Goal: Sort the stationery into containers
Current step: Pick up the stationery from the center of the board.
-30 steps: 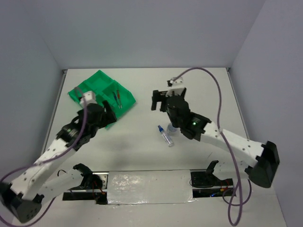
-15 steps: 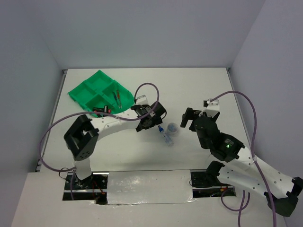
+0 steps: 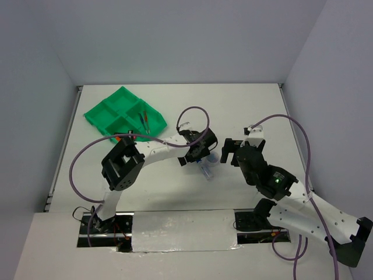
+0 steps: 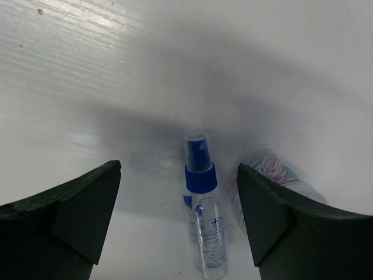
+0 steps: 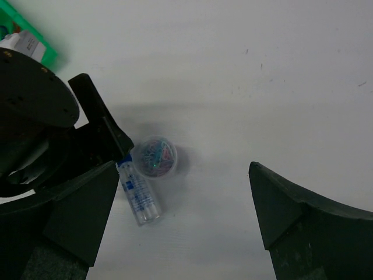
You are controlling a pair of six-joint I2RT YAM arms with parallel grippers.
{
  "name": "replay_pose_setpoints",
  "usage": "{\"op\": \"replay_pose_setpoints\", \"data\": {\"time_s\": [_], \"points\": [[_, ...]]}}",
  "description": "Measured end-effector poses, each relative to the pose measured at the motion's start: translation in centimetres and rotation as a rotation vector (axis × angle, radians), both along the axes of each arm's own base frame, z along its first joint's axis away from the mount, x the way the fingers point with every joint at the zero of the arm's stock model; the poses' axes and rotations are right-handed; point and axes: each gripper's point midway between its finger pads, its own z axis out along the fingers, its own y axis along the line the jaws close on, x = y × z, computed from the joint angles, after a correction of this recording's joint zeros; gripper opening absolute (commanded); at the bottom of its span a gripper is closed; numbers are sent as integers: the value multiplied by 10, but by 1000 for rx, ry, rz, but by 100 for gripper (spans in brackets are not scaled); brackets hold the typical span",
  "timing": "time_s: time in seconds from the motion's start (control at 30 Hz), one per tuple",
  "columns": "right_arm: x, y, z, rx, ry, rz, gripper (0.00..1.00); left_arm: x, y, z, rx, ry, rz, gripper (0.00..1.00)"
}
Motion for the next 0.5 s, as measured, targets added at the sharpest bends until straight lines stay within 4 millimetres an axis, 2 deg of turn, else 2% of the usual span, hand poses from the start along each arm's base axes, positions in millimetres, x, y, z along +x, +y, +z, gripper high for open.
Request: {"op": "replay_pose_setpoints", "data": {"time_s": [0.17,0.37,0.47,0.5], "points": [[0,4,3,13,-9,24,100,3,-9,-9,-7,19,4,85],[-1,8,3,20,-10,47,100,-1,-9,-21,0,50,19,76],[-2,8,0,18,-7,54,100,-2,-9,-21,-2,57,19,68],[-2,8,-1,17,-6,55,100,-2,-9,-21,-3,60,19,60]]}}
